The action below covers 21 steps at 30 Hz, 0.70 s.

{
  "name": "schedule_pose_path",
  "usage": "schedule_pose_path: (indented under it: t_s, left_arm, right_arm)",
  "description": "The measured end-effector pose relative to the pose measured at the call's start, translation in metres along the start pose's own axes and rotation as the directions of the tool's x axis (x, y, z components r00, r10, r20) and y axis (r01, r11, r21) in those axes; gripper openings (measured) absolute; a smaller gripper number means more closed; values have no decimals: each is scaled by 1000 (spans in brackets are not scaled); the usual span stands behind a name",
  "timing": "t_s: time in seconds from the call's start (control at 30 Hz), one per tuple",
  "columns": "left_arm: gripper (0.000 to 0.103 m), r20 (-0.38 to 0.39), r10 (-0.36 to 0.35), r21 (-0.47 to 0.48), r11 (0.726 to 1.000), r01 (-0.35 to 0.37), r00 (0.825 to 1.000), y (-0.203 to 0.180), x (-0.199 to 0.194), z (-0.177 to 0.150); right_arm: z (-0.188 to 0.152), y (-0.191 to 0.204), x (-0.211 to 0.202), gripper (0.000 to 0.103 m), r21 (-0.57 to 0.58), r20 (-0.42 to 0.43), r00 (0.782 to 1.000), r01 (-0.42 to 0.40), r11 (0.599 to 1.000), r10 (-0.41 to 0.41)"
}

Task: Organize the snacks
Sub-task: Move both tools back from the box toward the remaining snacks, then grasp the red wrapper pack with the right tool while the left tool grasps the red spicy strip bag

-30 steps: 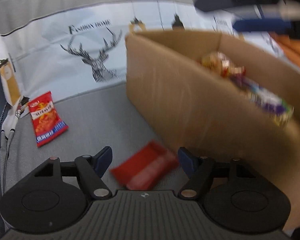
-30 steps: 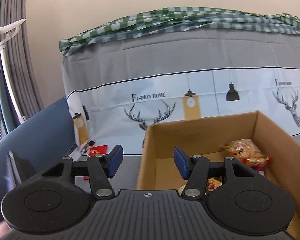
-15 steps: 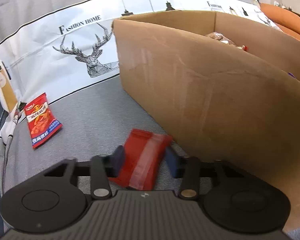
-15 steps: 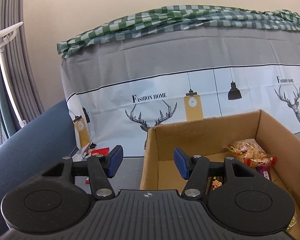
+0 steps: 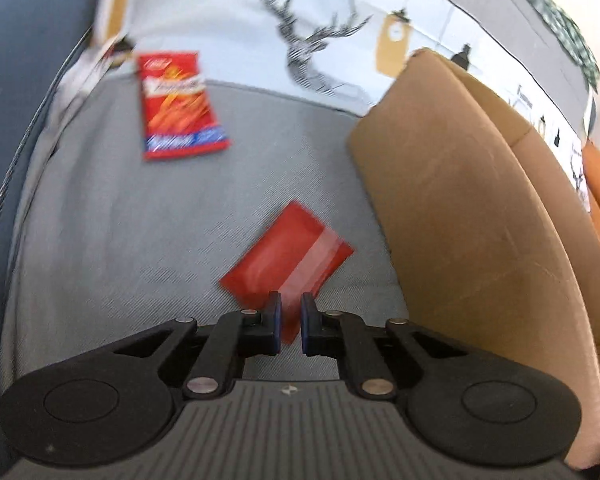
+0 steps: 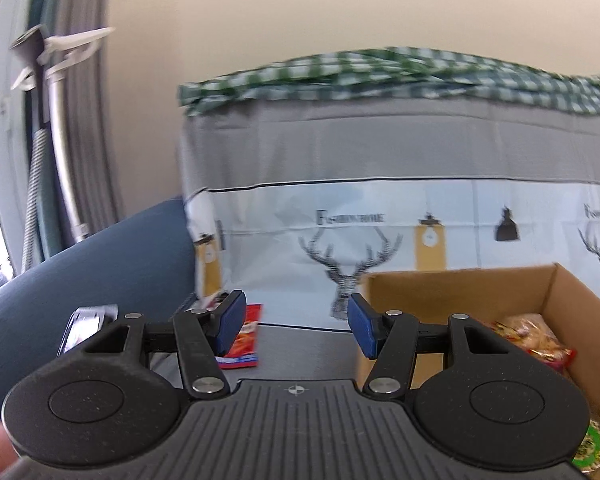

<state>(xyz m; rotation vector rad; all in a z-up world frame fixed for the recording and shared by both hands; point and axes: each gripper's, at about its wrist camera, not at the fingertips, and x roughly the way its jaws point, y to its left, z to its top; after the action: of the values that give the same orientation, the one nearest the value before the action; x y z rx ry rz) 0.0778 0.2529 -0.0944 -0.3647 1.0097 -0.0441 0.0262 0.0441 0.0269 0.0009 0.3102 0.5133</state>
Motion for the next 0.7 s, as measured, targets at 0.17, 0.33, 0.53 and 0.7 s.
schedule_pose_path:
  t_s: [0.17, 0.33, 0.53, 0.7]
  left_arm:
    - [44, 69, -40, -92, 995, 46, 997, 20, -23, 1]
    - [44, 218, 12, -183, 983, 28, 976, 38, -52, 9]
    - [44, 292, 101, -134, 989, -64, 951, 33, -65, 13]
    - [45, 315, 121, -138, 987, -80, 942, 34, -66, 12]
  right_arm:
    - [-8, 25, 2, 58, -33, -26, 998, -60, 998, 59]
    - [-21, 44, 11, 57, -47, -68, 995, -81, 996, 78]
    - [-35, 53, 25, 56, -44, -93, 995, -30, 999, 26]
    - [-44, 51, 39, 57, -17, -119, 993, 9, 1000, -11]
